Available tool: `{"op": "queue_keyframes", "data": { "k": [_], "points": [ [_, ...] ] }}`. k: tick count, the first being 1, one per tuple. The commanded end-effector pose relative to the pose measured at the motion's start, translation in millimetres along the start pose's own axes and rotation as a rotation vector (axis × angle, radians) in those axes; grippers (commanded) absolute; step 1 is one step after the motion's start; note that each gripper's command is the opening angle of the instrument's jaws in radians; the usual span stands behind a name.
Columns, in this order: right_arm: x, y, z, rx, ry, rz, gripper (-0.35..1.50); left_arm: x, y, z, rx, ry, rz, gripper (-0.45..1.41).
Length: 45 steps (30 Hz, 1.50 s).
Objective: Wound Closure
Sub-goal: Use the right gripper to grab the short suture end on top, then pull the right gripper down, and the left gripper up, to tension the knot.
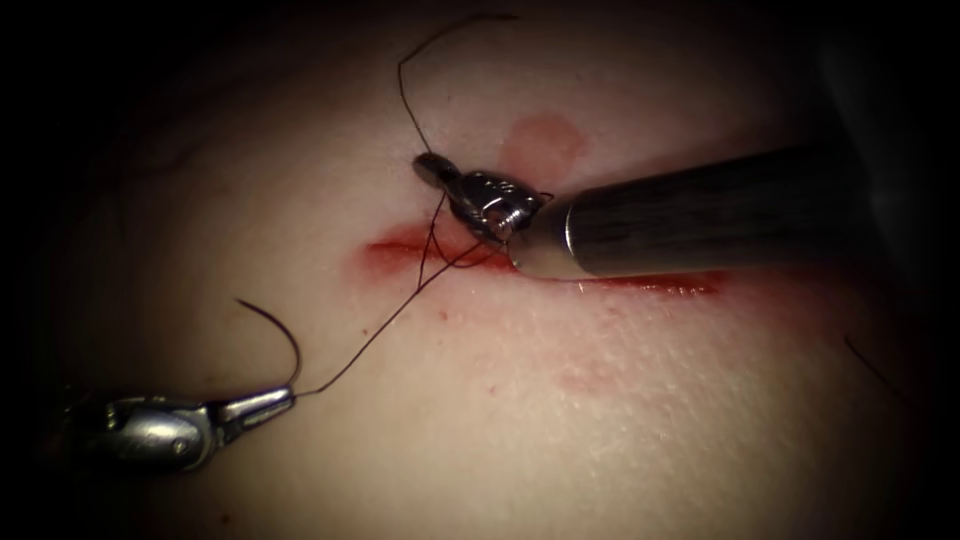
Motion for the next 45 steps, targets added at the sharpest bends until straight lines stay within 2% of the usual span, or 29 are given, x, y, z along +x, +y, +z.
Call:
{"op": "queue_keyframes", "data": {
  "k": [1, 8, 9, 14, 21, 24, 28, 31, 37, 45],
  "points": [
    [0.1, -0.7, -0.1, -0.004, -0.001, 0.002, -0.35, -0.6, 0.7, 0.6, -0.001, 0.001, -0.003, -0.35],
    [1.9, -2.5, -5.5, -0.013, 0.038, -0.021, -0.35, -0.7, -2.0, 2.0, 0.002, -0.012, -0.015, -0.35],
    [2.0, -3.5, -7.0, -0.013, 0.044, -0.036, -0.35, -0.4, -3.5, 2.9, 0.019, -0.013, -0.029, -0.35],
    [1.5, -5.7, -9.5, 0.007, 0.053, -0.055, -0.35, 1.0, -8.0, 6.2, 0.065, -0.011, -0.019, -0.35],
    [1.1, -7.4, -11.2, 0.024, 0.076, -0.072, -0.35, 1.8, -12.9, 10.7, 0.099, -0.031, -0.025, -0.35],
    [1.0, -8.2, -11.8, 0.032, 0.080, -0.092, -0.35, 1.6, -15.0, 13.9, 0.114, -0.055, -0.041, -0.35],
    [0.5, -9.0, -12.2, 0.039, 0.084, -0.101, -0.35, 1.6, -16.8, 16.6, 0.125, -0.068, -0.044, -0.35],
    [0.1, -10.3, -12.7, 0.049, 0.087, -0.112, -0.35, 2.2, -19.8, 19.6, 0.151, -0.073, -0.041, -0.35],
    [-0.1, -11.3, -13.4, 0.055, 0.091, -0.133, -0.35, 3.7, -25.0, 22.7, 0.198, -0.070, -0.012, -0.35],
    [-1.7, -12.6, -13.6, 0.073, 0.104, -0.148, -0.35, 4.5, -30.6, 24.8, 0.252, -0.095, -0.007, -0.35]
  ]
}}
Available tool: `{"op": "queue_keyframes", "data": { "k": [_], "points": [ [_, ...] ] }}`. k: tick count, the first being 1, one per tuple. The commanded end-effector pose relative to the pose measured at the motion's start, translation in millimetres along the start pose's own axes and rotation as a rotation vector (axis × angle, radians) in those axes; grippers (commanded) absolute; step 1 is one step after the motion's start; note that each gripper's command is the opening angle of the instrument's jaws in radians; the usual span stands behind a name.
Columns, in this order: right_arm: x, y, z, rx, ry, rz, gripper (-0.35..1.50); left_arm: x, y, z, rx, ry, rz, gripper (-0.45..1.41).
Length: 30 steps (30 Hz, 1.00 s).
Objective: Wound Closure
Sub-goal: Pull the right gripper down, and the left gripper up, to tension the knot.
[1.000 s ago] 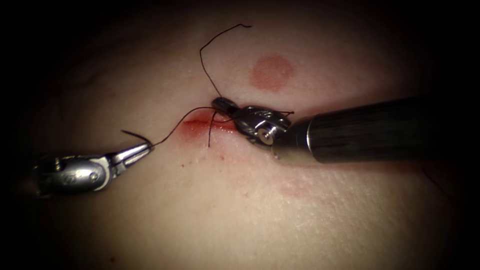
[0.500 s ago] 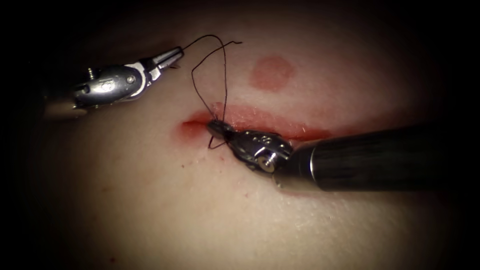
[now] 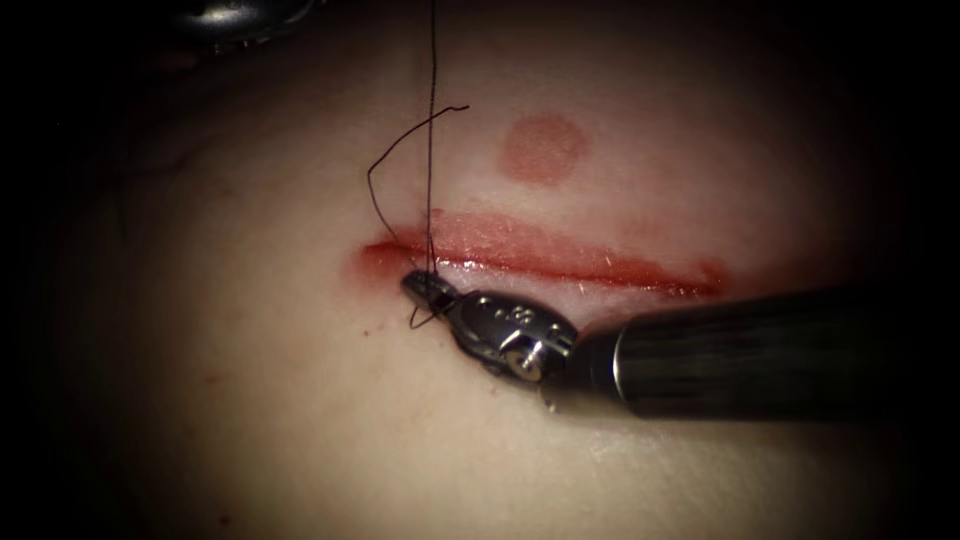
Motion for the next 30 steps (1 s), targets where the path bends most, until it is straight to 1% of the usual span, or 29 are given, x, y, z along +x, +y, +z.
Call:
{"op": "queue_keyframes", "data": {
  "k": [1, 7, 8, 11, 12, 15, 16, 21, 22, 23, 24, 26, 27, 28, 30],
  "points": [
    [-1.1, -1.0, 0.4, 0.006, -0.004, -0.001, -0.35, -0.2, -1.3, 1.8, 0.013, 0.001, 0.002, -0.35],
    [-1.6, -1.8, -0.1, 0.021, -0.002, -0.008, -0.35, 0.7, -5.9, 4.2, 0.053, 0.000, 0.010, -0.35],
    [-1.7, -2.2, -0.4, 0.024, -0.001, -0.010, -0.35, 1.2, -7.7, 5.0, 0.065, 0.001, 0.010, -0.35],
    [-1.7, -2.9, -0.9, 0.030, 0.002, -0.019, -0.35, 1.9, -10.0, 5.7, 0.080, -0.001, 0.010, -0.35],
    [-1.9, -3.3, -1.0, 0.033, 0.004, -0.034, -0.35, 2.4, -11.3, 6.0, 0.088, -0.001, 0.008, -0.35],
    [-2.3, -3.8, -1.1, 0.049, 0.004, -0.069, -0.35, 3.1, -12.2, 6.1, 0.097, -0.011, 0.015, -0.35],
    [-2.7, -3.9, -1.1, 0.070, 0.005, -0.104, -0.35, 3.2, -12.4, 6.0, 0.096, -0.015, 0.020, -0.35],
    [-3.4, -4.3, -1.7, 0.096, 0.008, -0.141, -0.35, 3.0, -12.4, 5.5, 0.094, -0.015, 0.028, -0.35],
    [-3.4, -4.3, -1.9, 0.097, 0.008, -0.141, -0.35, 3.0, -12.1, 5.1, 0.096, -0.015, 0.026, -0.35],
    [-3.4, -4.3, -2.1, 0.101, 0.008, -0.147, -0.35, 3.0, -11.7, 4.8, 0.098, -0.013, -0.005, -0.35],
    [-3.1, -4.0, -2.4, 0.094, 0.009, -0.145, -0.35, 2.9, -10.5, 3.8, 0.104, -0.010, -0.041, -0.35],
    [-2.8, -3.8, -2.5, 0.088, 0.012, -0.142, -0.35, 2.9, -9.1, 2.7, 0.108, -0.012, -0.044, -0.35],
    [-2.7, -3.6, -2.5, 0.087, 0.017, -0.140, -0.35, 3.0, -8.3, 2.0, 0.094, -0.006, -0.034, -0.35],
    [-2.5, -3.4, -2.5, 0.084, 0.021, -0.137, -0.35, 3.0, -7.1, 1.1, 0.054, 0.004, -0.017, -0.35],
    [-2.1, -3.0, -2.5, 0.073, 0.020, -0.134, -0.35, 3.1, -5.4, -0.4, 0.001, 0.006, 0.000, -0.35]
  ]
}}
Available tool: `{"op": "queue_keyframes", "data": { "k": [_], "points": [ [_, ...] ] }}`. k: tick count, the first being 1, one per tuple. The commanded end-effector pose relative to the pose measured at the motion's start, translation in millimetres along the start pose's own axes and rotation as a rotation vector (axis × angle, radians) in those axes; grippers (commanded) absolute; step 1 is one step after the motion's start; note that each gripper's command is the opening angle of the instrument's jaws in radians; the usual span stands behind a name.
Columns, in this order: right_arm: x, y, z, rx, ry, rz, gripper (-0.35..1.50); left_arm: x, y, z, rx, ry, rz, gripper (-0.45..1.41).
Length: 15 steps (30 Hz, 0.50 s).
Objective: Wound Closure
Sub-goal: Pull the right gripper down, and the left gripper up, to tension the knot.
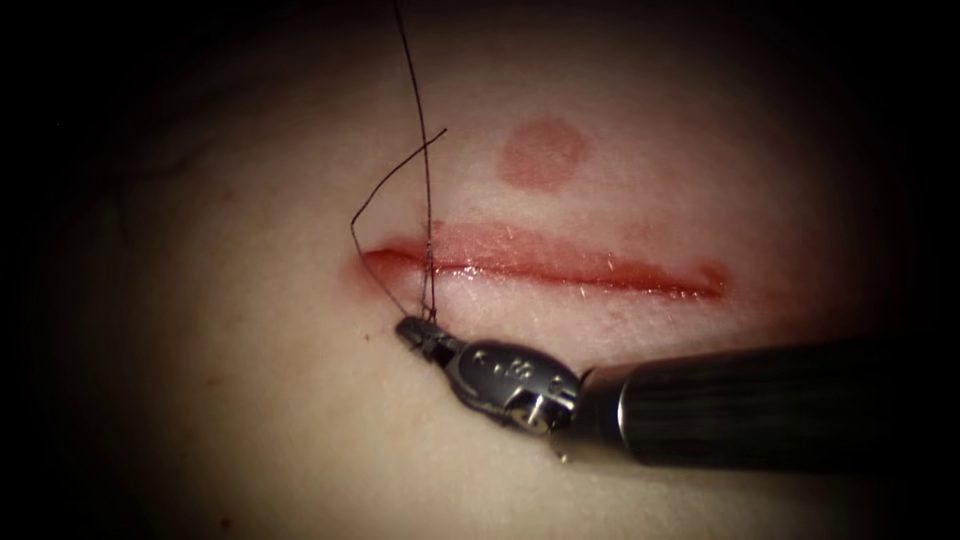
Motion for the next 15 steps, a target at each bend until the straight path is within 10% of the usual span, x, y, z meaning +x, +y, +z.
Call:
{"op": "queue_keyframes", "data": {
  "k": [1, 13, 15],
  "points": [
    [-0.1, 0.1, 0.5, -0.014, -0.002, 0.008, -0.35, -0.2, 1.3, -0.3, -0.019, 0.005, 0.016, -0.35],
    [0.4, 3.3, 2.5, -0.070, -0.019, 0.033, -0.35, 0.2, 9.5, -9.5, -0.061, 0.021, -0.042, -0.35],
    [0.5, 3.3, 2.5, -0.073, -0.020, 0.034, -0.35, 0.3, 9.6, -10.2, -0.069, 0.015, -0.189, 0.01]
  ]
}}
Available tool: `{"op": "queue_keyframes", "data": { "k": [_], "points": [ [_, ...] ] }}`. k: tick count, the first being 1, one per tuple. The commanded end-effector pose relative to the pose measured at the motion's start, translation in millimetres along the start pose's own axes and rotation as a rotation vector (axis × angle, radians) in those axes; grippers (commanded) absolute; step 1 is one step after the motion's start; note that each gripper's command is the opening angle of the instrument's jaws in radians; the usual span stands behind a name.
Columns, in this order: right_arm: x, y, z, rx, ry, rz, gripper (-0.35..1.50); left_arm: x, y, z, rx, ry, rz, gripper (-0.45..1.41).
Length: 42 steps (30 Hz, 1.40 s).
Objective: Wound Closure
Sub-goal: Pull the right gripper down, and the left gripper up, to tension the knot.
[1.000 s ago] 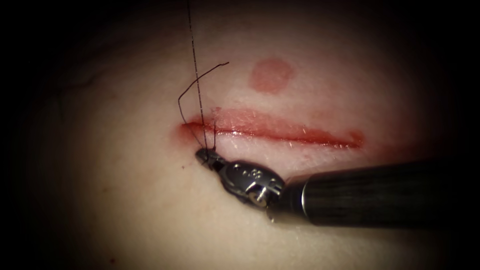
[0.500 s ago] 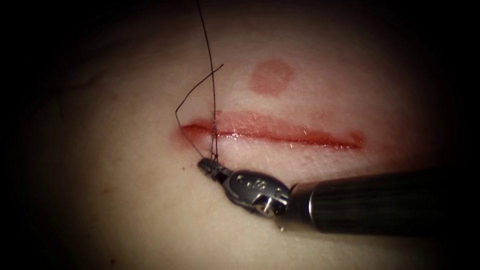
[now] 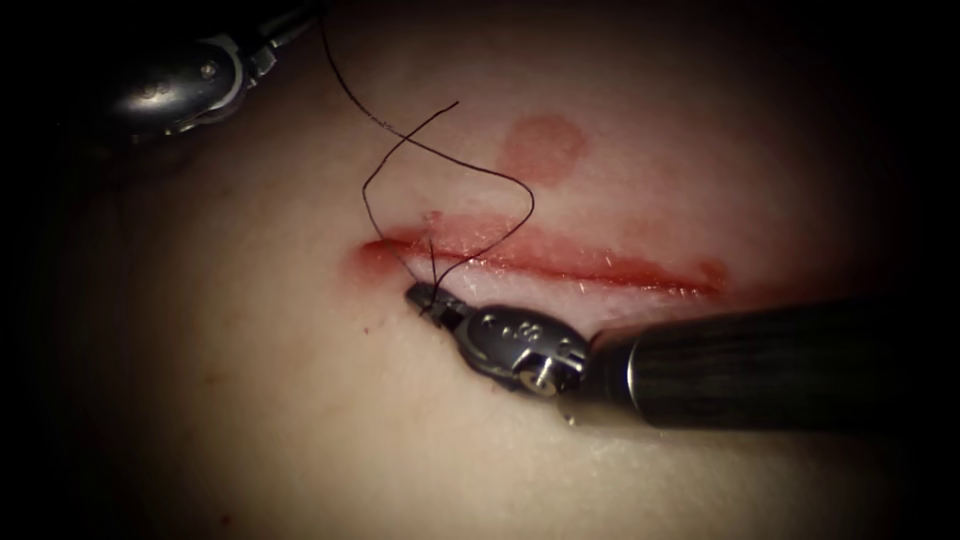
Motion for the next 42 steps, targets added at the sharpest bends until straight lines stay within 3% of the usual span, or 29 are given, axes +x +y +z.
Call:
{"op": "queue_keyframes", "data": {
  "k": [1, 4, 6, 8, 13, 16, 20, 24, 28, 32, 33, 37, 42],
  "points": [
    [-0.5, -0.7, 0.5, 0.005, -0.001, 0.001, -0.35, -0.5, 0.2, 0.4, -0.004, 0.001, -0.065, 0.09],
    [-0.4, -0.9, 0.4, 0.005, 0.000, 0.001, -0.35, -0.5, 0.5, 0.0, -0.005, -0.001, -0.145, 0.14],
    [-0.4, -0.9, 0.4, 0.005, 0.000, 0.001, -0.35, -0.4, 1.0, -0.3, -0.016, 0.007, -0.196, 0.28],
    [-0.4, -1.0, 0.3, 0.005, 0.000, 0.001, -0.35, -0.3, 1.5, -0.8, -0.052, 0.035, -0.247, 0.46],
    [-0.4, -1.1, 0.2, 0.012, 0.001, 0.001, -0.35, 0.0, 1.6, -2.2, -0.140, 0.095, -0.304, 0.68],
    [-0.4, -1.2, 0.2, 0.012, 0.002, 0.000, -0.35, 0.0, 1.7, -3.4, -0.199, 0.118, -0.327, 0.69],
    [-0.8, -1.4, 0.2, 0.015, 0.004, -0.003, -0.35, 0.4, 3.3, -5.8, -0.311, 0.070, -0.384, 0.68],
    [-0.8, -1.6, 0.3, 0.017, 0.009, -0.003, -0.35, 1.2, 5.2, -6.0, -0.377, 0.099, -0.452, 0.66],
    [-1.0, -1.9, 0.4, 0.016, 0.010, -0.004, -0.35, 2.0, 8.9, -4.6, -0.476, 0.162, -0.517, 0.66],
    [-1.1, -2.0, 0.4, 0.017, 0.005, -0.007, -0.35, 2.2, 12.9, -2.5, -0.587, 0.184, -0.685, 0.60],
    [-1.2, -1.9, 0.3, 0.019, 0.003, -0.007, -0.35, 2.1, 14.3, -1.5, -0.639, 0.179, -0.778, 0.58],
    [-1.3, -1.8, 0.3, 0.022, 0.000, -0.008, -0.35, 1.9, 16.8, -0.1, -0.724, 0.123, -0.907, 0.48],
    [-1.2, -1.9, 0.4, 0.022, 0.001, -0.008, -0.35, 1.5, 18.3, 1.3, -0.726, 0.022, -0.977, 0.46]
  ]
}}
